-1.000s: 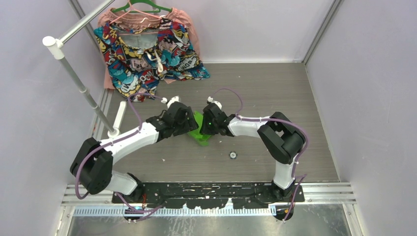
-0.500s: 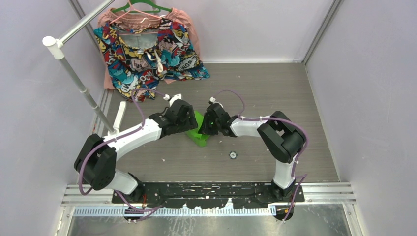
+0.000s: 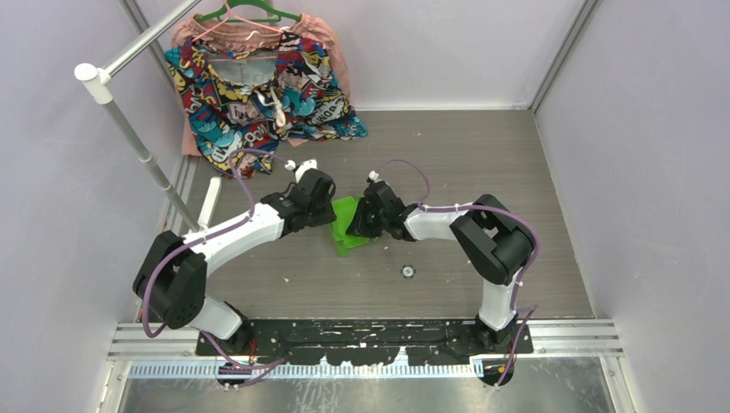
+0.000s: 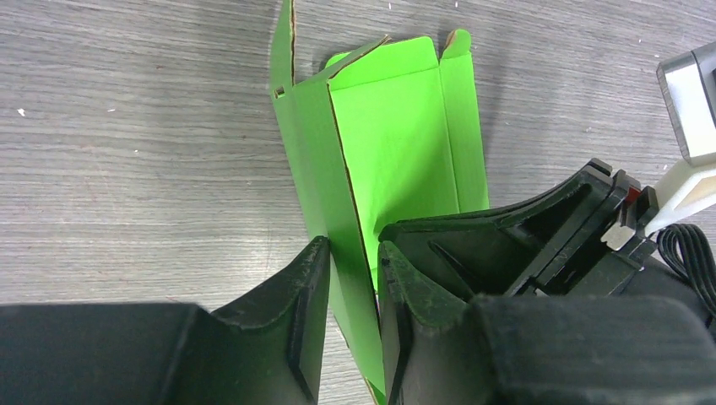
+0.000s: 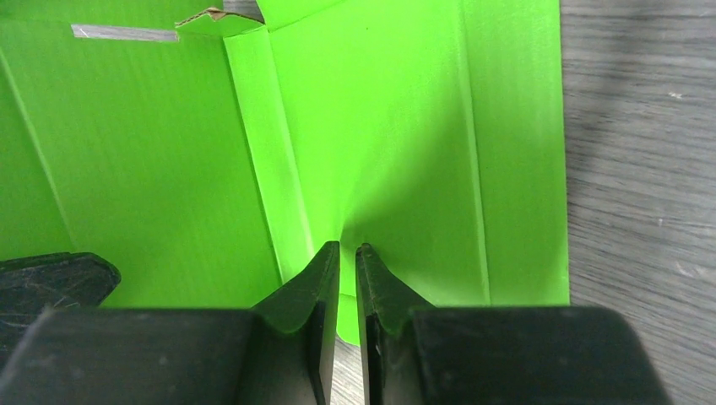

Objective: Fold the paper box
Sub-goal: Fold the paper box at the center of the board.

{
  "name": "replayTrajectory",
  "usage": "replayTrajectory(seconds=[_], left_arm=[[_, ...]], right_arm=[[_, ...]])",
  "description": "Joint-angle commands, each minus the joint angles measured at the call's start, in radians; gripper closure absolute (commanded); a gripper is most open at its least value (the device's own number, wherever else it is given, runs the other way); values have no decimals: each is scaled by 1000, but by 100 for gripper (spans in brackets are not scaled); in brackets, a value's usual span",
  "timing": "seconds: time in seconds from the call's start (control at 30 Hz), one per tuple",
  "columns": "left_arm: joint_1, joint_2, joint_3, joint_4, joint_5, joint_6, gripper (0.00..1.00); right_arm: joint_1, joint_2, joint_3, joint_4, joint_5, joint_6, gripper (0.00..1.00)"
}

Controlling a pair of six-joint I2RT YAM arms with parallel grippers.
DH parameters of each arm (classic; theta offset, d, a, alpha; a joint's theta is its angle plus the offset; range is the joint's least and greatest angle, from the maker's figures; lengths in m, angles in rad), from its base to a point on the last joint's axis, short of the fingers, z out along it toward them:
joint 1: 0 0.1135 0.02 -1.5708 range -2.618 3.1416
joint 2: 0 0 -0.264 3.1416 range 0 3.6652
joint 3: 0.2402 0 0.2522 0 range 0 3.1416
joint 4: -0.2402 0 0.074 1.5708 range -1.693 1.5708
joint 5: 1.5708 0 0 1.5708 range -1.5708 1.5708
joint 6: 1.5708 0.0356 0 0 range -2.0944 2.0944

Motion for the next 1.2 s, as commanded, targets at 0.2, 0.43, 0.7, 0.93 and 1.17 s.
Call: replayTrajectory(seconds=[0.2,0.43,0.7,0.93,1.17], left_arm=[[10,-16,44,20,-12,24,70],[18,-43,49,19,-9,36,47],[38,-108,2,35,-45,13,100],[55,-104,6,26,-21,23,99],[68,-102,5,26,8,33,82]], right_arm=[[9,97,-65,-181,13,-25,80],[9,110,-61,-178,4,-24,80],[9,126,-61,-167,-4,-25,80],[9,136,-58,-162,-12,-22,80],[9,141,-56,-162,-14,-24,80]])
